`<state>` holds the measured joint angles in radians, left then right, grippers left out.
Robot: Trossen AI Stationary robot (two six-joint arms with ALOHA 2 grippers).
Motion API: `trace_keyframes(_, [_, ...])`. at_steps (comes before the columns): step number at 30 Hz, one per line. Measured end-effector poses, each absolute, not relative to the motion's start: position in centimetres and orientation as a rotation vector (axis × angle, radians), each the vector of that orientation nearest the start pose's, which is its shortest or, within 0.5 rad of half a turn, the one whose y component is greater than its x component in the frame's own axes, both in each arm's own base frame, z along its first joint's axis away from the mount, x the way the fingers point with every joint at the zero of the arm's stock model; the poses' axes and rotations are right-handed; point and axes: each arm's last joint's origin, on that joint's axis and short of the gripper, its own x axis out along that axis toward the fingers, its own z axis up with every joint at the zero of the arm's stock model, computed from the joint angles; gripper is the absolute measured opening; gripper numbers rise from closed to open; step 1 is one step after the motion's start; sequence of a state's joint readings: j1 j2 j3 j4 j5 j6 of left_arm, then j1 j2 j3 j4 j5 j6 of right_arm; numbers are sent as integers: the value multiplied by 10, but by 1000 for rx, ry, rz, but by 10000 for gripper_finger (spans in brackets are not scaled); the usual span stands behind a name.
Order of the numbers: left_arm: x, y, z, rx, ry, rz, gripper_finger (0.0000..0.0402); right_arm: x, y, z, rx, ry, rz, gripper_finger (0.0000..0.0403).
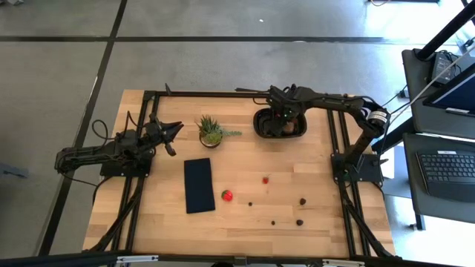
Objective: Pick and placing Produce into tupperware
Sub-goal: Put the strawberry into the black container
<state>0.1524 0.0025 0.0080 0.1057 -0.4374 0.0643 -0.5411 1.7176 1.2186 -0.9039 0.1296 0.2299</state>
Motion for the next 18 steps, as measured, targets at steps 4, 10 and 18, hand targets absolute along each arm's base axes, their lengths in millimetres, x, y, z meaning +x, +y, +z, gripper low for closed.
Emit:
trace_keyframes(4, [91, 26, 176, 46, -93, 592, 56, 272, -167, 205, 467, 1336, -648, 178])
trace_keyframes(10, [91, 26, 176, 46, -93, 592, 65, 275, -166, 205, 498, 1312, -589, 229])
trace_keyframes(18, [91, 26, 176, 46, -93, 592, 74, 274, -164, 207, 482, 1319, -574, 290])
